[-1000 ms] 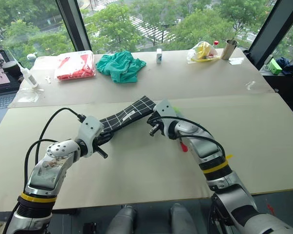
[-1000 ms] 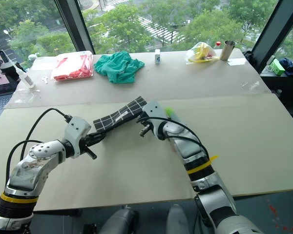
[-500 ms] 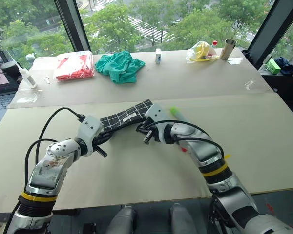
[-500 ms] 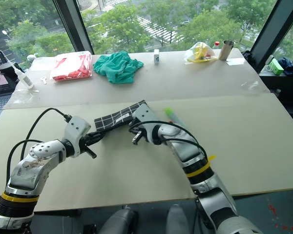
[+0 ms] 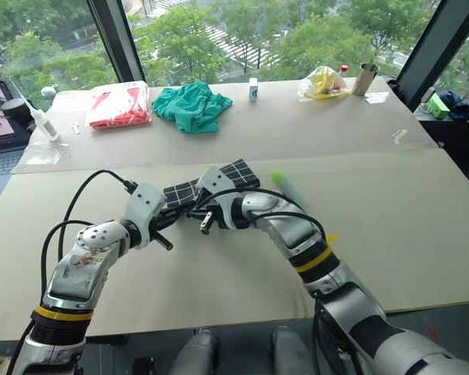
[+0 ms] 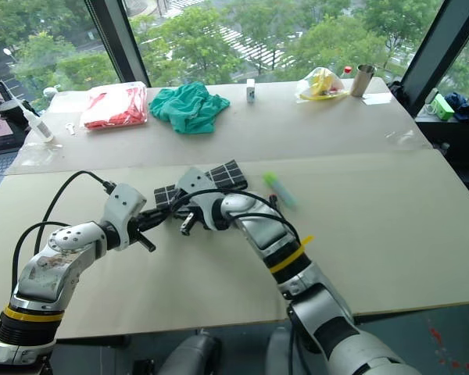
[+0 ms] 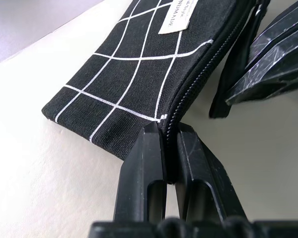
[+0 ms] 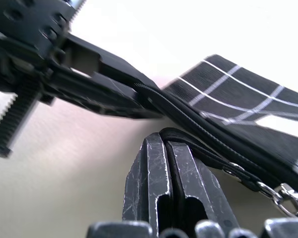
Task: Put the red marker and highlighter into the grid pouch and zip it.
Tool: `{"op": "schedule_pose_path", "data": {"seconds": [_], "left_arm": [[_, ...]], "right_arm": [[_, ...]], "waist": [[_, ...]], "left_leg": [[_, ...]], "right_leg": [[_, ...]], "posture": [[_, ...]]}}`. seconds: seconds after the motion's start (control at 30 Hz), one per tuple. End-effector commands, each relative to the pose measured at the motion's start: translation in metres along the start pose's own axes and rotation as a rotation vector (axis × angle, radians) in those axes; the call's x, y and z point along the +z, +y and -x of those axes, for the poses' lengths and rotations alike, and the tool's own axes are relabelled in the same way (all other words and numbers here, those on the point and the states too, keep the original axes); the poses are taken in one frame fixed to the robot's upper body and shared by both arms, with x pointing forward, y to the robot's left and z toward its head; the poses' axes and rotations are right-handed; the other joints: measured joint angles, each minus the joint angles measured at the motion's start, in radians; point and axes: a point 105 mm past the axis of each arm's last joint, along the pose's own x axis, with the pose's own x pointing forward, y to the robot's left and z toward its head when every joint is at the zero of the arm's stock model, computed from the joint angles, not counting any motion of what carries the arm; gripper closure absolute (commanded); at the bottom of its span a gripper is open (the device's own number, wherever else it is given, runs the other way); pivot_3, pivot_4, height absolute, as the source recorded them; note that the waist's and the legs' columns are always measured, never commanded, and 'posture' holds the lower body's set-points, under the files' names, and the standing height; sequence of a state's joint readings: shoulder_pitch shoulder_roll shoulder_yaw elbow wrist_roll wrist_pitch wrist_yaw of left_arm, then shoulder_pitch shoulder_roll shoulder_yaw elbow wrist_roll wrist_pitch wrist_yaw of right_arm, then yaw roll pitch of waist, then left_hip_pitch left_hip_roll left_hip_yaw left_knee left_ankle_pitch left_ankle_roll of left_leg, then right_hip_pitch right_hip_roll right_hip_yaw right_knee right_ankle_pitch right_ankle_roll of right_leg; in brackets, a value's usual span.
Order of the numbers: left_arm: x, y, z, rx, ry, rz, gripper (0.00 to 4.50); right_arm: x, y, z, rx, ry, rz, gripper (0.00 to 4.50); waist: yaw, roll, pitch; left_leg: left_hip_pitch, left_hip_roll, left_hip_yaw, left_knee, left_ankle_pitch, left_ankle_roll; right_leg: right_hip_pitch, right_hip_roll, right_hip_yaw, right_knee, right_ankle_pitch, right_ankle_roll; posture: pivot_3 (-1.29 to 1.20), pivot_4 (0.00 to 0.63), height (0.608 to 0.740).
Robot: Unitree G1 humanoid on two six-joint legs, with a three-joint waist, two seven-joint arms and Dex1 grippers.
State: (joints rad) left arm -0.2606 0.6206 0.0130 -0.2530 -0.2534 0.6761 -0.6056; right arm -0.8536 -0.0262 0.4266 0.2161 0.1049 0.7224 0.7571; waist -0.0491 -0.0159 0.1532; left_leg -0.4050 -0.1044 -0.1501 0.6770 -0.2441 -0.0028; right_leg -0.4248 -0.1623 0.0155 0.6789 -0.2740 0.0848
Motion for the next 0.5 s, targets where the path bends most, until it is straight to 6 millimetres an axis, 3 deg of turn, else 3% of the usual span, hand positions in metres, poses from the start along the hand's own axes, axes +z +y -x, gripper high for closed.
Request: {"op": "schedule_pose_path", "data": {"seconds": [0.03,0.17,0.3,0.4,0.5], "left_arm": [[0.014,-0.003,-0.003,-0.019,-0.05,-0.036,4.5],[0.015,-0.003,-0.004,-0.018,-0.052,-0.038,4.5],[0.014,-0.004,-0.003,-0.018,-0.05,-0.038,4.5],[0.013,-0.002,-0.002,-0.014,-0.048,-0.036,4.5],[0.013,-0.001,-0.002,-0.01,-0.049,-0.036,4.5]], "right_arm": [[0.019,0.027,-0.011,0.146,-0.04,0.098,4.45],[0.011,0.001,-0.012,0.037,-0.014,0.119,4.45],[0.006,-0.023,0.007,-0.033,-0.028,0.05,3.42],[0.003,-0.029,0.027,-0.016,-0.035,-0.033,2.38],[0.003,-0.032,0.06,-0.002,-0.058,-0.039,2.38]], "waist": [[0.001,0.0,0.0],[0.001,0.0,0.0],[0.001,0.0,0.0],[0.002,0.0,0.0],[0.003,0.0,0.0]], "left_leg": [[0.0,0.0,0.0,0.0,0.0,0.0],[0.0,0.0,-0.001,0.0,0.0,0.0],[0.0,0.0,-0.001,0.0,0.0,0.0],[0.0,0.0,-0.001,0.0,0.0,0.0],[-0.001,-0.001,-0.001,0.0,0.0,0.0]], "right_leg": [[0.0,0.0,0.0,0.0,0.0,0.0],[0.0,0.0,0.0,0.0,0.0,0.0],[0.0,0.0,0.0,0.0,0.0,0.0],[0.0,0.0,-0.001,0.0,0.0,0.0],[0.0,0.0,-0.001,0.0,0.0,0.0]], "posture": [[0.0,0.15,0.74],[0.0,0.15,0.74],[0.0,0.15,0.74],[0.0,0.15,0.74],[0.0,0.15,0.74]]}}
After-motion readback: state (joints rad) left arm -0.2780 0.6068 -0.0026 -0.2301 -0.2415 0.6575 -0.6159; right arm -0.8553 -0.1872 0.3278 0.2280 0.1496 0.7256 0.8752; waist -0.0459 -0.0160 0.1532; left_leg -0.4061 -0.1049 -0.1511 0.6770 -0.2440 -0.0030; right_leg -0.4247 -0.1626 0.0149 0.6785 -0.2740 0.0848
